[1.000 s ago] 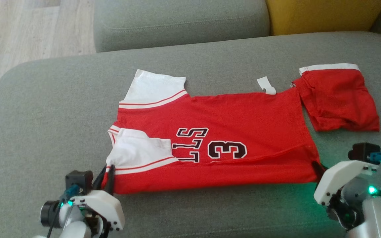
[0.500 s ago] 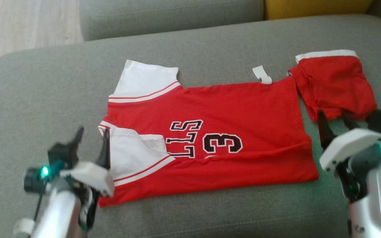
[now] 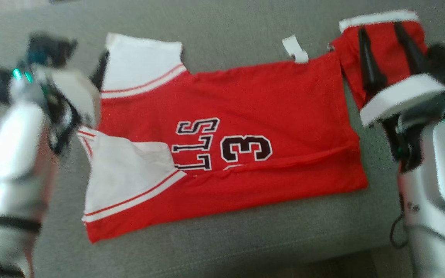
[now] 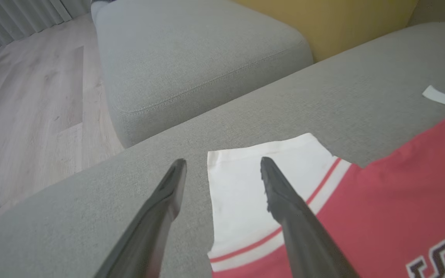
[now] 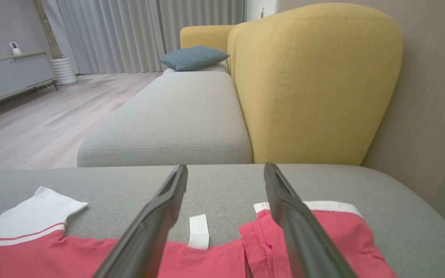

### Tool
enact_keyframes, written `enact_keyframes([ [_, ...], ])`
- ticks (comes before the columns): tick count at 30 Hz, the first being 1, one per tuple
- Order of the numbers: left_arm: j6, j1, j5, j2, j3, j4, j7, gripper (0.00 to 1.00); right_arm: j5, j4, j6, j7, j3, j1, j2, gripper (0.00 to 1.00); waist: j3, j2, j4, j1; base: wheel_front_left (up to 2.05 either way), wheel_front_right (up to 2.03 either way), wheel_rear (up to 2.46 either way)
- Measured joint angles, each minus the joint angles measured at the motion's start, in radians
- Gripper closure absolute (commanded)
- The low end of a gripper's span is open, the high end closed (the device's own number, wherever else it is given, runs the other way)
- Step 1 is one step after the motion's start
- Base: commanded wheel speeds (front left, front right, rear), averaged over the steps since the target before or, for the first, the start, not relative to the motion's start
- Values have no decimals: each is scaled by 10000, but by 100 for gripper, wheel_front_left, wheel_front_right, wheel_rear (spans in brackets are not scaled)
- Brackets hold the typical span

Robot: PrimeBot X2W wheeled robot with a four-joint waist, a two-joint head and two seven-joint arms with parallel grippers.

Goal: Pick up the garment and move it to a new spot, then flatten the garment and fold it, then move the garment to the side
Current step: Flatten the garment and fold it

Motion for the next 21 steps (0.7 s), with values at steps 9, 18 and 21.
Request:
enact_keyframes([
  [9, -73, -2754, -1739, 1218, -2376, 1455, 993, 0, 21, -314, 0, -311, 690, -1462, -144, 0, 1487, 0, -613, 3, 0, 0, 0],
  [18, -75, -3696, -2654, 1651, -3885, 2328, 1070, 0, 36, -370, 0, -447, 796, -1460, -146, 0, 2210, 0, -1042, 1, 0, 0, 0],
  [21, -75, -3934, -2865, 1758, -4257, 2627, 1016, 0, 36, -397, 0, -453, 867, -1460, -134, 0, 2388, 0, -1135, 1, 0, 0, 0],
])
